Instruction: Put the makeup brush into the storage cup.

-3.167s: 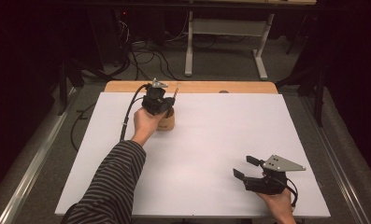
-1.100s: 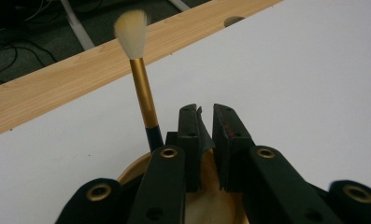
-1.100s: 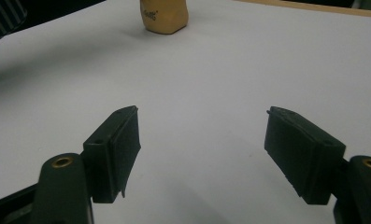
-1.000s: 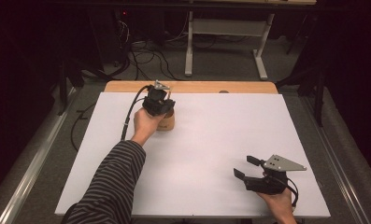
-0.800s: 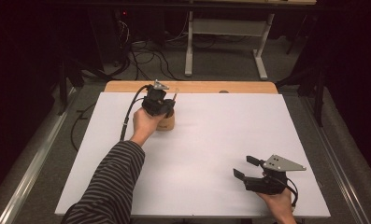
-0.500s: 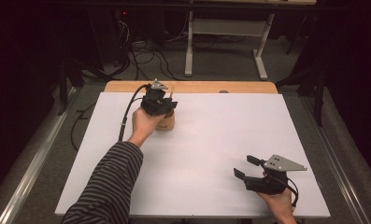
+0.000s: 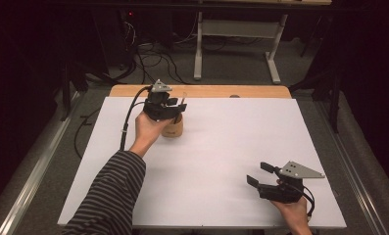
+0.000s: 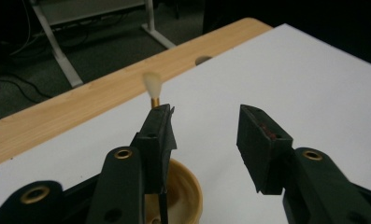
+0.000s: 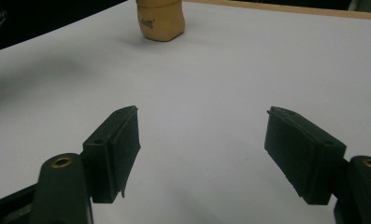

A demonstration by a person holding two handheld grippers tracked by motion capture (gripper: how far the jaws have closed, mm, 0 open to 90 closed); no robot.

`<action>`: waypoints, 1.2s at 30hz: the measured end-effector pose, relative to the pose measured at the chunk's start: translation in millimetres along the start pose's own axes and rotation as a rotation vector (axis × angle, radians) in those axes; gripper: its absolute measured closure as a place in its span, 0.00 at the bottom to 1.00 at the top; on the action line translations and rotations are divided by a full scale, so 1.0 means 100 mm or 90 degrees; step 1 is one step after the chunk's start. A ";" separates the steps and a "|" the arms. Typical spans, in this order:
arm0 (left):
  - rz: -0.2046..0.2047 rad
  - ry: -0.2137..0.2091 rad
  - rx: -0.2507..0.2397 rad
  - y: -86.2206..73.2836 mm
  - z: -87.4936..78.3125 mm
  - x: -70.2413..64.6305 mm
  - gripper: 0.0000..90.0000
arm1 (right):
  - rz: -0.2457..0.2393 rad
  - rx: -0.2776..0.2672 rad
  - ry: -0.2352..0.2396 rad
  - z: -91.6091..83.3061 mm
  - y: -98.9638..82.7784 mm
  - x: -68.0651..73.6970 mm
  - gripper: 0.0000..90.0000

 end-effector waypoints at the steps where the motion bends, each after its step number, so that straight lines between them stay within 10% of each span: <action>1: 0.001 0.000 -0.010 0.01 -0.03 -0.01 0.61 | 0.001 0.001 -0.001 0.00 0.00 0.00 0.31; 36: 0.007 -0.033 -0.082 -0.09 -0.71 -0.23 0.51 | 0.041 -0.027 -0.030 -0.08 0.09 -0.13 0.31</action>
Point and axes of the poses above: each handheld gripper's, and its own axes: z roughly forward along the jaws, y roughly out of its top, x roughly to its left, the point moved 2 cm from there along z, roughly forward along the jaws, and after that the axes turned 5 degrees about -x, right-handed, at the moved point
